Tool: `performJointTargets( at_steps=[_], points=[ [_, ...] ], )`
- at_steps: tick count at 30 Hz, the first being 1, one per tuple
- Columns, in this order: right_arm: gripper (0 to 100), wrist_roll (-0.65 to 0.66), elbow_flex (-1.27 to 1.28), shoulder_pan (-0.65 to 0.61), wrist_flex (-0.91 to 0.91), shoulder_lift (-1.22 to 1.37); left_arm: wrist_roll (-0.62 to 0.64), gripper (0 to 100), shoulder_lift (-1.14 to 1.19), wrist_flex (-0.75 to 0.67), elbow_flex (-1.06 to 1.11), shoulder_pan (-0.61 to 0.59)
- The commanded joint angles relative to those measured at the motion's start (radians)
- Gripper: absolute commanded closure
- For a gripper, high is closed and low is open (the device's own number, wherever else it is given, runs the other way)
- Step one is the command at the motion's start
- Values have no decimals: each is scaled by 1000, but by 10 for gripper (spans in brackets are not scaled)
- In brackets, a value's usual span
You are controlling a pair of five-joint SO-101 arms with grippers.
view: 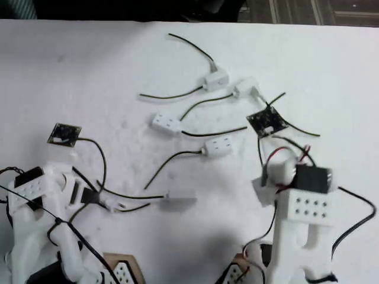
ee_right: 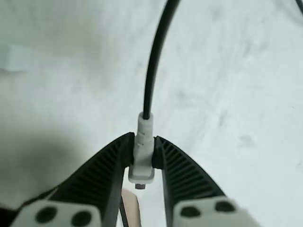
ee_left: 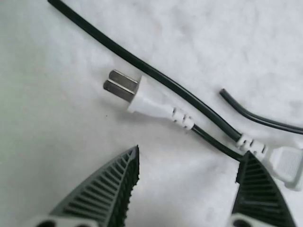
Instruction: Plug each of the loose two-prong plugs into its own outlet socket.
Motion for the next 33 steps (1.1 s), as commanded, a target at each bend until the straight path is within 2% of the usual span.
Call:
performJointTargets(
  at_steps=[1, 9, 15, 18, 24, 28, 33],
  points=[
    [981, -152, 77, -90, -183, -56, 11, 672, -33, -8, -2, -1],
    [981, -342, 288, -165, -685, -62, 11, 672, -33, -11, 0, -1],
    [981, -397, 460, -168, -1067, -62, 11, 672, -33, -14, 0, -1],
    [981, -399, 542, -214, -1214, -61, 11, 672, -33, -14, 0, -1],
    [982, -404, 647, -303, -1449, -59, 11, 672, -33, -14, 0, -1],
    [982, -402, 643, -305, -1508, -2, 11, 672, -33, -14, 0, -1],
    [982, -402, 535, -263, -1549, 226, 11, 672, -33, -14, 0, -1]
  ],
)
